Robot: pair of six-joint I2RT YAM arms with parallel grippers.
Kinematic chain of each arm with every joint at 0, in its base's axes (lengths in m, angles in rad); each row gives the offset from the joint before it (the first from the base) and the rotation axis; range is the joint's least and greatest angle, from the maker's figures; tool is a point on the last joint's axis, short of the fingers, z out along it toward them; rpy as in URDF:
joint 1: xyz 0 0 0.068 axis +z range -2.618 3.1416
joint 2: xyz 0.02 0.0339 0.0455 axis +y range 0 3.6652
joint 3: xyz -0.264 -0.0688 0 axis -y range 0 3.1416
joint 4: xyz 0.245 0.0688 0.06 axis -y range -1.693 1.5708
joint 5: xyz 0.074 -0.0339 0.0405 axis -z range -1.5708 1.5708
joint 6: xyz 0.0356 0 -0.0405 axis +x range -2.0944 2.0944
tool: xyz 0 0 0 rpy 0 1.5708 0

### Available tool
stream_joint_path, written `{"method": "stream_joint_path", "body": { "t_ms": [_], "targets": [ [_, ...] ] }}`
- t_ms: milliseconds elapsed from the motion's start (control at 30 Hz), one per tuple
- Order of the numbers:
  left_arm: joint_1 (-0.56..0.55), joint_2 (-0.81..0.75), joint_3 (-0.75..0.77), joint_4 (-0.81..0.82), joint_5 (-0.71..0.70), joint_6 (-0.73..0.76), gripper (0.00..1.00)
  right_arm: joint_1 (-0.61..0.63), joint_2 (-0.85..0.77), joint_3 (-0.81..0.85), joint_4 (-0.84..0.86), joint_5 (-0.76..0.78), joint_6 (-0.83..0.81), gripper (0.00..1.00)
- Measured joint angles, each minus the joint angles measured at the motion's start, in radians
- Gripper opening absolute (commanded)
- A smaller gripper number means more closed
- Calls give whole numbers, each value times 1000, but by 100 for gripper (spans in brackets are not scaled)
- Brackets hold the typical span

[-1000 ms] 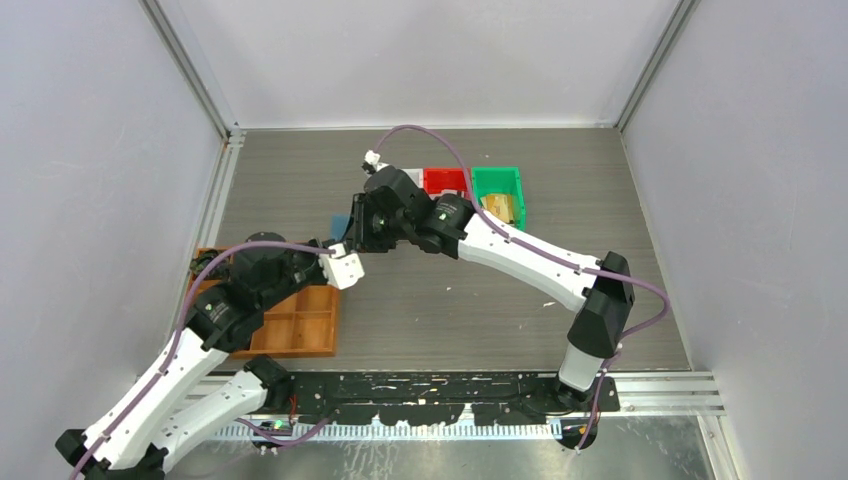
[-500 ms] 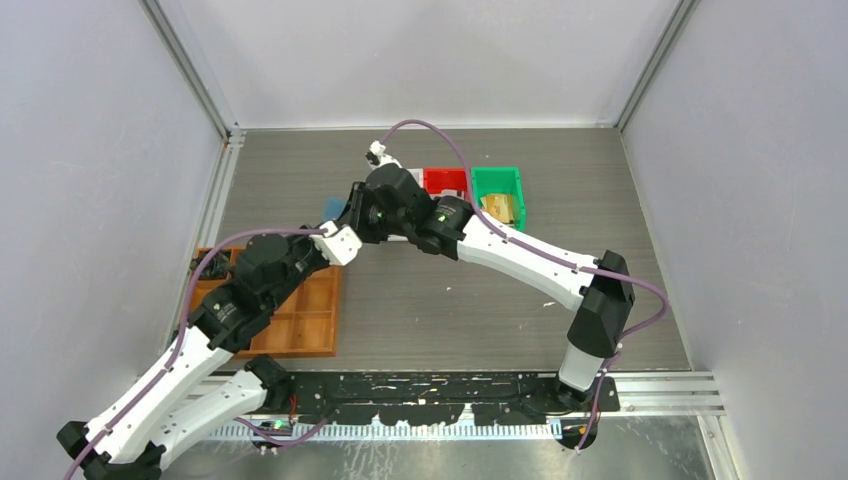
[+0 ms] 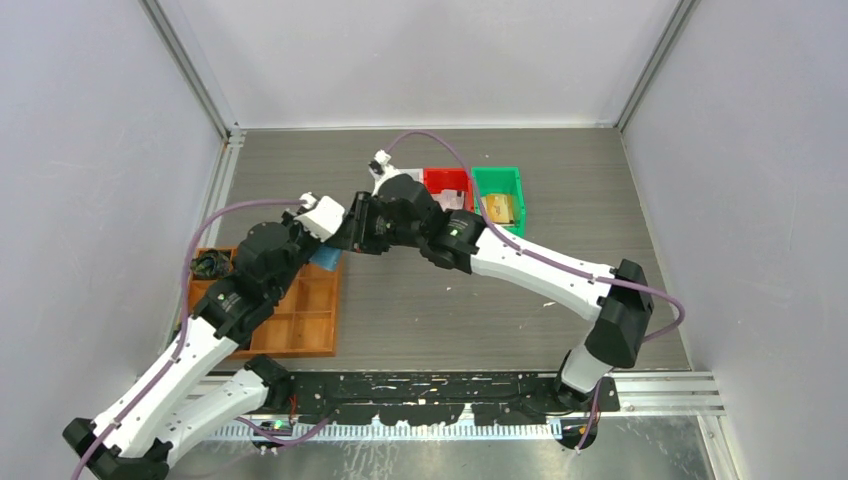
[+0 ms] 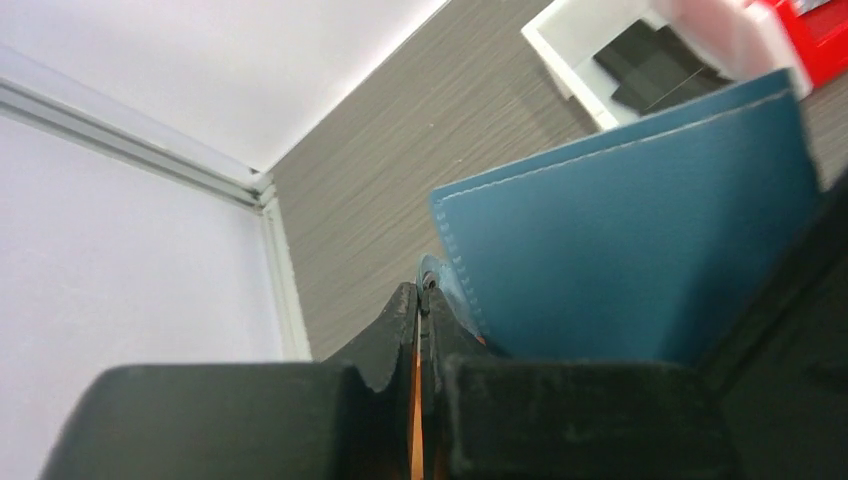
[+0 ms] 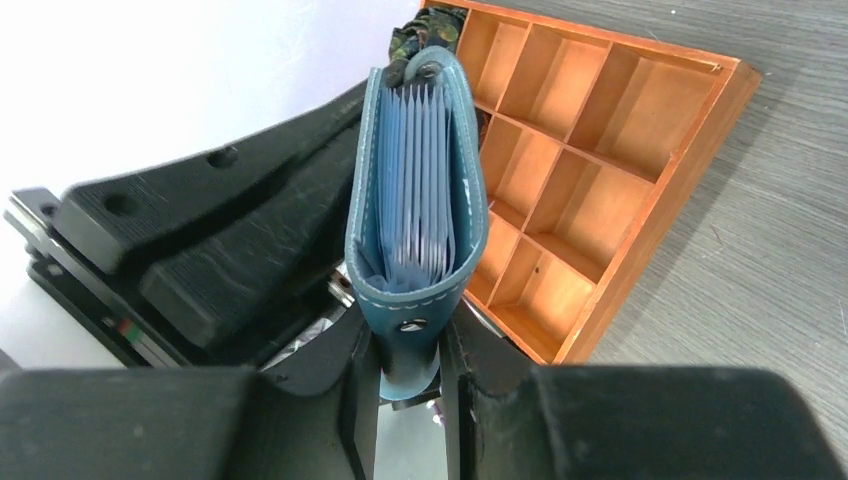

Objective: Take the credit cards out of the card holder
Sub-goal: Open the card holder.

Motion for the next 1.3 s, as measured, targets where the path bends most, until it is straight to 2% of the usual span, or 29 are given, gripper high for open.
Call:
{"method": "stream_joint_path", "body": {
  "t_ms": [67,100,133,200,300,467,600,733,900,1000,1300],
  "targets": [
    [20,-7,37,-54,44,-61,38,-10,-33,-40,27,-16,-1,1],
    [29,-11,63,-84,68,-90,50,-23,-54,-68,42,-33,-2,1],
    [46,-13,96,-117,94,-129,59,-34,-80,-97,48,-54,-3,1],
    [80,-14,151,-166,147,-169,63,-57,-127,-150,60,-93,-6,1],
    [138,-1,251,-264,270,-250,63,-98,-196,-212,72,-171,-33,1],
    [181,49,393,-417,504,-305,60,-145,-249,-217,60,-338,-136,1],
    [181,97,495,-504,664,-301,56,-148,-254,-176,-40,-493,-257,1],
    [181,148,569,-570,793,-262,48,-148,-253,-125,-161,-597,-375,1],
    [182,152,566,-663,945,-137,41,-148,-230,-57,-276,-669,-484,1],
    [182,129,541,-713,999,-36,42,-148,-203,-25,-333,-687,-531,1],
    [182,-119,365,-679,997,323,43,-148,-101,58,-467,-689,-620,1]
  ]
}}
